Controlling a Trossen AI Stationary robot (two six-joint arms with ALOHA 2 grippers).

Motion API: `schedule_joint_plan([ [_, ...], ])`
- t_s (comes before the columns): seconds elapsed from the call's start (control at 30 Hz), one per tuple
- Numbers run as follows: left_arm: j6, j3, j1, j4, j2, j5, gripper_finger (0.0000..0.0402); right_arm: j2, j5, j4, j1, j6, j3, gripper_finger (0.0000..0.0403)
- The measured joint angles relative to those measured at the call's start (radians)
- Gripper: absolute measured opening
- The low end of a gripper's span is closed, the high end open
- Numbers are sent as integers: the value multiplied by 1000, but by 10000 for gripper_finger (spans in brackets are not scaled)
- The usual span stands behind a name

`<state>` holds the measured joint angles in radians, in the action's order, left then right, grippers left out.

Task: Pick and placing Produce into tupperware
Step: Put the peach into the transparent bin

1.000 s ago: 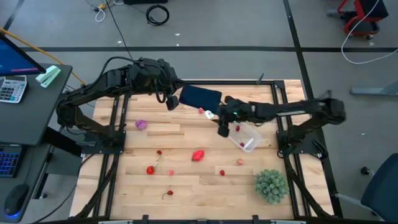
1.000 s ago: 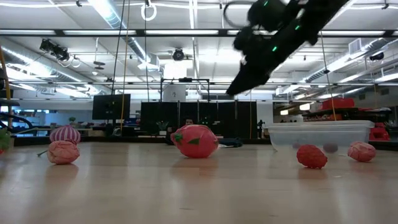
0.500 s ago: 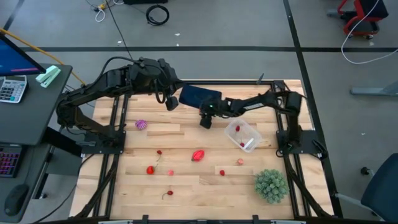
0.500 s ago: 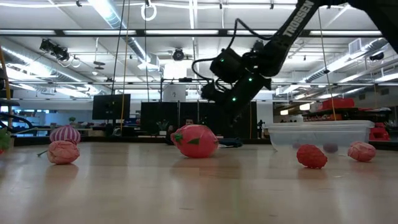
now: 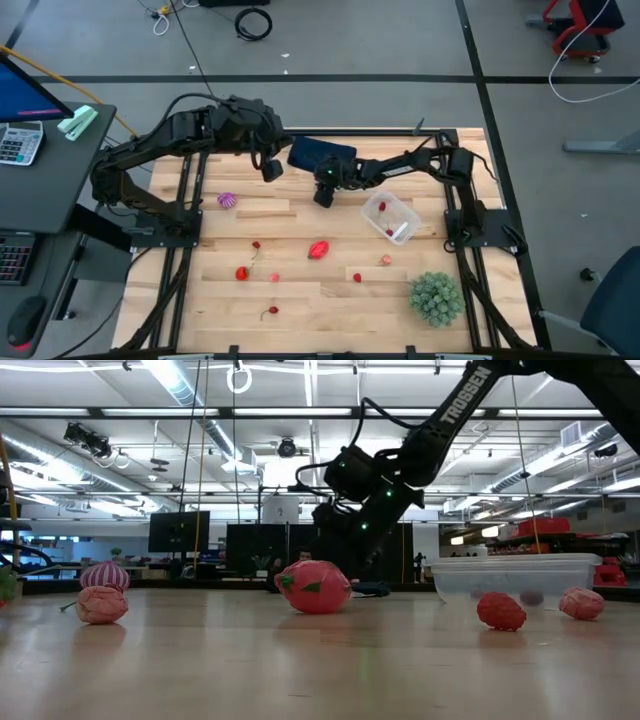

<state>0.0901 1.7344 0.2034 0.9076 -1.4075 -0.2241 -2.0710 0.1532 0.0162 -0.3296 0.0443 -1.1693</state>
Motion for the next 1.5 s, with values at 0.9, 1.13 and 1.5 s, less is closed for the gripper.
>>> schedule_joint_plan([
  [0.9, -81, 0, -12, 3, 0, 0, 18, 508, -96, -789, 223, 240, 35, 77],
  [1.13, -81, 0, -37, 4, 0, 0, 26, 695, 65, -798, 415, 528, 277, 80],
  [1.5, -80, 0, -64, 1, 0, 0, 14, 826, 109, -709, 468, 688, 533, 137],
])
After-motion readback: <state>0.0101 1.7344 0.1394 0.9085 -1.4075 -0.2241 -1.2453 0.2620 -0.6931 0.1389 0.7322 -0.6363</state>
